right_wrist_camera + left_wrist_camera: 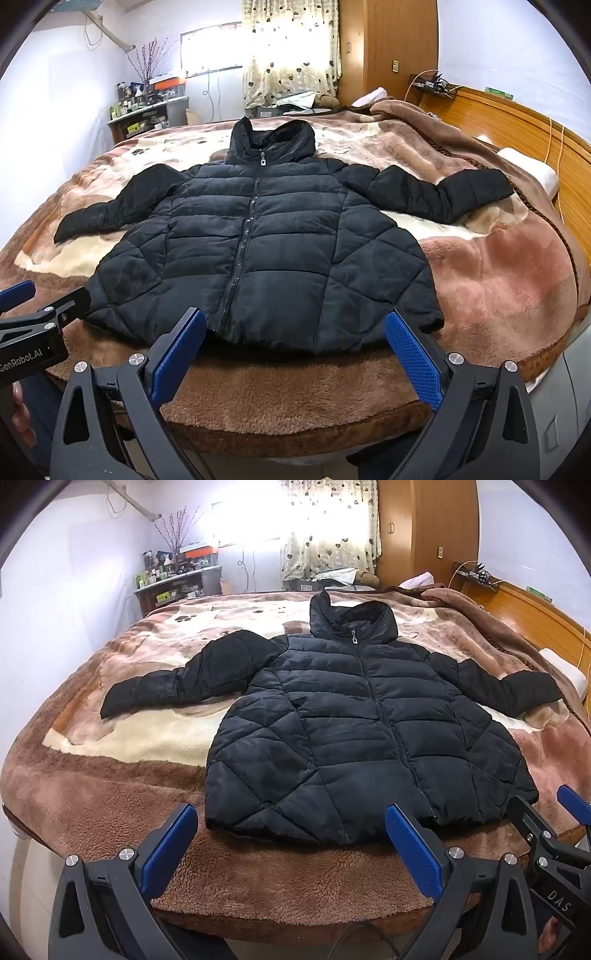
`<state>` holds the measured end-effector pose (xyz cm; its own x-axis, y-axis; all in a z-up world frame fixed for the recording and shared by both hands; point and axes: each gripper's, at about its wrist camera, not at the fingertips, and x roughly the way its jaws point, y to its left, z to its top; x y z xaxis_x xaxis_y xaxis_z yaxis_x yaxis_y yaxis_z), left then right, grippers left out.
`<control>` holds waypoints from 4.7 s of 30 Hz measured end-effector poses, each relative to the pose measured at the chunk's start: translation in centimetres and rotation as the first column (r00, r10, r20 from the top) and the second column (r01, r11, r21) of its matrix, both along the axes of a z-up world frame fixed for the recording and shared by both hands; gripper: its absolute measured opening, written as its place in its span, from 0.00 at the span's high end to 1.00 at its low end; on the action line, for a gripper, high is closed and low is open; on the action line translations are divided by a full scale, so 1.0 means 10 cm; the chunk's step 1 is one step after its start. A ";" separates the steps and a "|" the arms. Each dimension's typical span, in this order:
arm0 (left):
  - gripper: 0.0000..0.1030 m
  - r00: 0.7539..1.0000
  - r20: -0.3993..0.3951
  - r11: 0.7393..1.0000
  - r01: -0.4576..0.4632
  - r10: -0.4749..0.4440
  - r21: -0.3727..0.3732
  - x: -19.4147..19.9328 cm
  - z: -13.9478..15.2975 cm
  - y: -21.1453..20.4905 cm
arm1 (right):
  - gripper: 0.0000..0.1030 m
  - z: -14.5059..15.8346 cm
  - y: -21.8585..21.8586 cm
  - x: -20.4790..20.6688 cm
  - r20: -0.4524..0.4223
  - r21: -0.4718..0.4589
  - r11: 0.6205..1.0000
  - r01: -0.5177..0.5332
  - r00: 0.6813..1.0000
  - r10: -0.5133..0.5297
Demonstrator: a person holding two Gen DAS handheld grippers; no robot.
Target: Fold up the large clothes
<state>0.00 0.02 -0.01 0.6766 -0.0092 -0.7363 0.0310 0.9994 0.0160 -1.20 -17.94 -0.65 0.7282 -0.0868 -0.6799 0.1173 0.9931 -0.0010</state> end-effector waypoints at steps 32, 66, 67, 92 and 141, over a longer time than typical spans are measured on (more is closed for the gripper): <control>0.00 0.998 0.018 0.998 0.053 -0.052 -0.046 0.08 0.13 -0.04 | 0.05 0.11 0.01 0.08 0.032 -0.030 1.000 -0.008 0.999 0.009; 0.00 1.000 0.008 1.000 -0.004 0.004 -0.015 0.04 0.14 0.03 | 0.05 0.15 0.01 0.07 0.018 -0.045 0.999 -0.009 1.000 0.010; 0.00 1.000 0.008 1.000 -0.005 0.005 -0.015 0.04 0.14 0.03 | 0.05 0.14 0.02 0.07 0.020 -0.048 0.999 -0.008 1.000 0.009; 0.00 1.000 0.001 1.000 -0.013 0.013 -0.008 0.06 0.12 0.05 | 0.05 0.14 0.00 0.07 0.016 -0.049 0.999 -0.007 1.000 0.008; 0.00 0.813 -0.217 0.784 -0.580 0.541 -0.221 3.07 -1.07 3.40 | 0.05 -0.25 0.92 2.26 -0.069 -0.100 0.977 -0.190 0.981 0.184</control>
<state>30.71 34.00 -10.71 0.5179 0.1332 -0.8450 -0.5541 0.8048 -0.2128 21.41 -8.74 -3.10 0.6971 -0.0262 -0.7165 -0.0739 0.9914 -0.1082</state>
